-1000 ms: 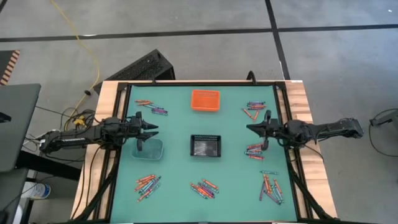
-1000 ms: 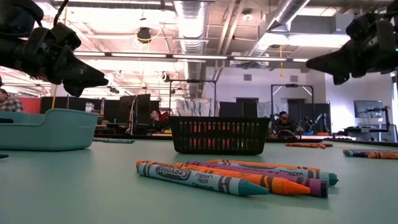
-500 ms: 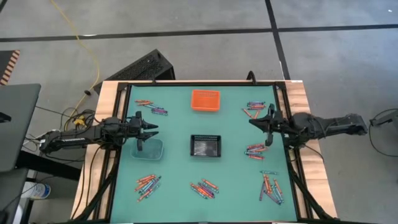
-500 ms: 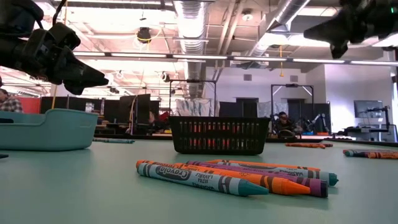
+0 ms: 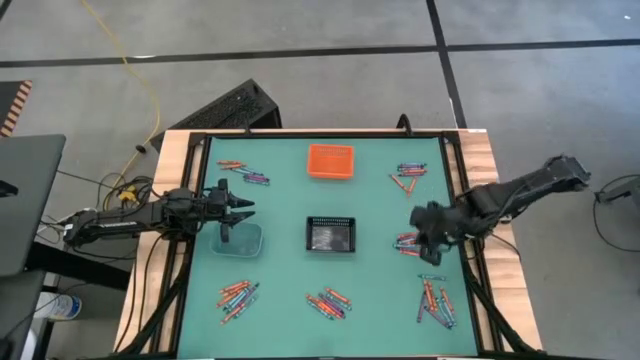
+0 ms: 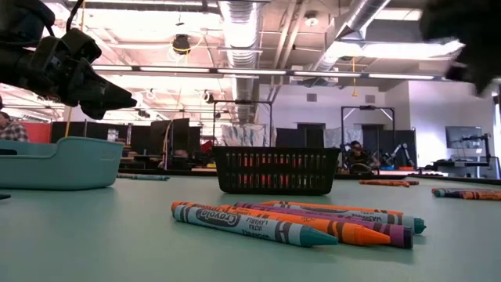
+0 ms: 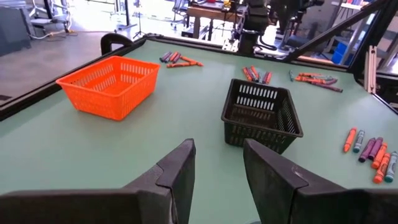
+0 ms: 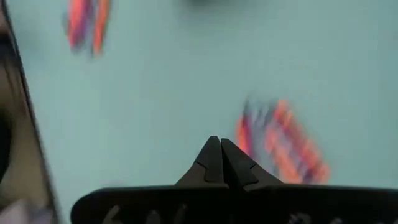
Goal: Sort crayons
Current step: Put the blue crayon into the light blue bin
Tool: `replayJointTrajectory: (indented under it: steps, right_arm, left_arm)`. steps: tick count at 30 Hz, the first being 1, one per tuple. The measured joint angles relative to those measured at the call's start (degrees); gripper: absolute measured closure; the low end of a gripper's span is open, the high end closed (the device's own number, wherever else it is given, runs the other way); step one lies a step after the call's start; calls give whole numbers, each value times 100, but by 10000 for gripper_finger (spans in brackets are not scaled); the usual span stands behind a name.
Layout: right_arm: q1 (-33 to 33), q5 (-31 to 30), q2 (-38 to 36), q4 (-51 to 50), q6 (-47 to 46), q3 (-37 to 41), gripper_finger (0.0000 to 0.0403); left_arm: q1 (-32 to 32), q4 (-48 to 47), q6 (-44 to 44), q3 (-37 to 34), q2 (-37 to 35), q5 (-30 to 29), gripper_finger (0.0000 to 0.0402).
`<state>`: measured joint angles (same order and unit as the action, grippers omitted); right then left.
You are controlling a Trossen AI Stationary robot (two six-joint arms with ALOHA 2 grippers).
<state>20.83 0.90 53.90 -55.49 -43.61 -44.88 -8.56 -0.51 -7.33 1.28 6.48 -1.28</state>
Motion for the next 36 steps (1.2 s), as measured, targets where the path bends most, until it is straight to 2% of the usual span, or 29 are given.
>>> replayJointTrajectory:
  steps: [7,13,19,25,28,32,36]
  right_arm:
    - [817,291,661,-161,-1077,0,398]
    - [1378,223,1120,-162,-2205,53,353]
    - [1590,337,1714,-147,-3160,79,302]
    - [1788,484,2297,-31,-3737,79,295]
    - [1820,751,2530,124,-3621,81,295]
    - [1822,1036,2753,182,-2704,81,294]
    - [1919,1060,2879,186,-1759,81,294]
  left_arm:
    - [0,0,0,0,0,0,276]
    - [0,0,0,0,0,0,276]
    - [1,0,1,0,0,0,276]
    - [0,-2,2,0,0,0,276]
    - [0,-3,2,0,0,0,276]
    - [0,-1,1,0,1,0,276]
    - [0,-2,0,0,0,0,276]
